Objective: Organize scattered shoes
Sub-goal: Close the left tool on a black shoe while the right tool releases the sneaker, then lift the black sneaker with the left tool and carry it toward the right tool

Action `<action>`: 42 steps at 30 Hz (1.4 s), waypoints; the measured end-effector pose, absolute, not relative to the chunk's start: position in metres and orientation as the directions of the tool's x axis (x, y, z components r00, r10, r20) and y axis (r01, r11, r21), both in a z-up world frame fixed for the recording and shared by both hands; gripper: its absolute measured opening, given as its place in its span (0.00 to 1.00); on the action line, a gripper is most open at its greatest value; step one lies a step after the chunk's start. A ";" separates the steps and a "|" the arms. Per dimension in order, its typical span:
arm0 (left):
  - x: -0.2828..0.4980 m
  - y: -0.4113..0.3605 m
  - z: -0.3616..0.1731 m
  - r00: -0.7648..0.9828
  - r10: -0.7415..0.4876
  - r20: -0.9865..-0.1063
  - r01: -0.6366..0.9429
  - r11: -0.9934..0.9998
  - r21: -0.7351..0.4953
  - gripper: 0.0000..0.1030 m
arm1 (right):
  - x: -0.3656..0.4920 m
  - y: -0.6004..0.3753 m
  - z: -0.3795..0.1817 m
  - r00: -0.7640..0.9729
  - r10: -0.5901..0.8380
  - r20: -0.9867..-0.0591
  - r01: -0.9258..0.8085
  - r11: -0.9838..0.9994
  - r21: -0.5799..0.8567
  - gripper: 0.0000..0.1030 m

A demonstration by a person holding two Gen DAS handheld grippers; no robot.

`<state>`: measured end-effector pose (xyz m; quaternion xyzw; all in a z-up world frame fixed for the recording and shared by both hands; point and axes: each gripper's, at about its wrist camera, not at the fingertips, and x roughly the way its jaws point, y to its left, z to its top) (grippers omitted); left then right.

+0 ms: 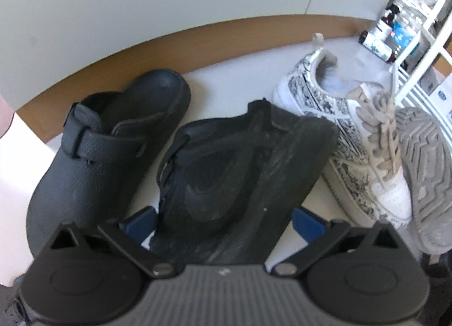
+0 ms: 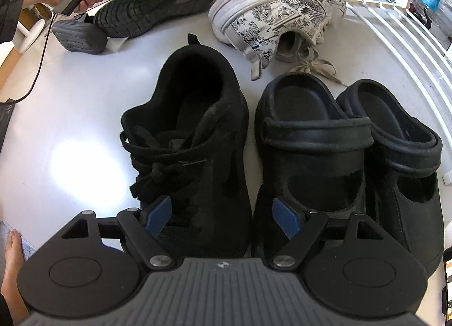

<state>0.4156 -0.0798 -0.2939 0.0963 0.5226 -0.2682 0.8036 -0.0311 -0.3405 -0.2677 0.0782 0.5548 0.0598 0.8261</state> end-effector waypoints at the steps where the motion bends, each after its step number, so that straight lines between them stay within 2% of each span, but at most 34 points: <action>1: 0.417 -0.079 -0.294 0.308 -0.335 -0.890 0.531 0.837 -0.131 1.00 | -0.031 -0.340 -0.268 0.377 0.187 -0.907 -0.014 0.981 0.196 0.80; 7: 0.417 -0.068 -0.297 0.305 -0.372 -0.876 0.519 0.837 -0.175 0.96 | -0.029 -0.338 -0.270 0.368 0.191 -0.910 -0.028 0.981 0.194 0.80; 14: 0.412 -0.060 -0.295 0.255 -0.407 -0.877 0.562 0.801 -0.208 0.78 | -0.029 -0.336 -0.270 0.367 0.189 -0.911 -0.028 0.981 0.192 0.80; 22: 0.403 -0.055 -0.290 0.191 -0.444 -0.876 0.640 0.732 -0.231 0.63 | -0.028 -0.332 -0.270 0.369 0.193 -0.909 -0.032 0.980 0.195 0.80; 32: 0.395 -0.050 -0.290 0.088 -0.484 -0.870 0.687 0.663 -0.299 0.56 | -0.025 -0.329 -0.272 0.366 0.195 -0.910 -0.033 0.980 0.197 0.80; 42: 0.375 -0.043 -0.295 -0.018 -0.523 -0.852 0.694 0.607 -0.387 0.55 | -0.025 -0.324 -0.273 0.371 0.196 -0.908 -0.036 0.980 0.197 0.80</action>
